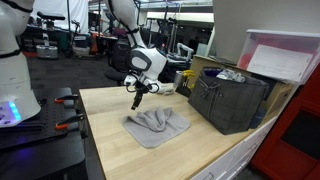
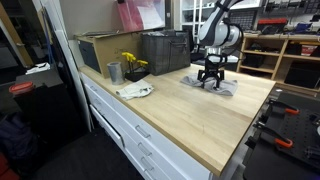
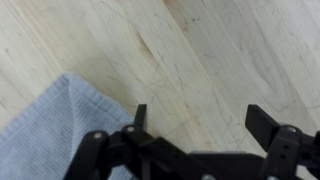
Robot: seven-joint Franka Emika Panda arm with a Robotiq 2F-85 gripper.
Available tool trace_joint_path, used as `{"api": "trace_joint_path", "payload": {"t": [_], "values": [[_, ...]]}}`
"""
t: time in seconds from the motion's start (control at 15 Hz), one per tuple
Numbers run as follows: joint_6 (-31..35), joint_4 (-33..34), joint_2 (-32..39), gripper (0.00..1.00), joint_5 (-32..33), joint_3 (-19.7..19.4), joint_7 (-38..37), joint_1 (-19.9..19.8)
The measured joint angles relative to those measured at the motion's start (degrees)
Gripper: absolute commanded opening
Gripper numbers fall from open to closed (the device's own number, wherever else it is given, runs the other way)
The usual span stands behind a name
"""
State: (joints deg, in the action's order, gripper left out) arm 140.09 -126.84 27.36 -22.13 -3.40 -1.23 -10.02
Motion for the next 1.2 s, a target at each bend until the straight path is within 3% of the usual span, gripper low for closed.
{"api": "trace_joint_path", "payload": {"t": [1.2], "values": [[7.3, 0.0, 3.6, 1.00, -6.1, -0.1, -0.3, -5.9]]}}
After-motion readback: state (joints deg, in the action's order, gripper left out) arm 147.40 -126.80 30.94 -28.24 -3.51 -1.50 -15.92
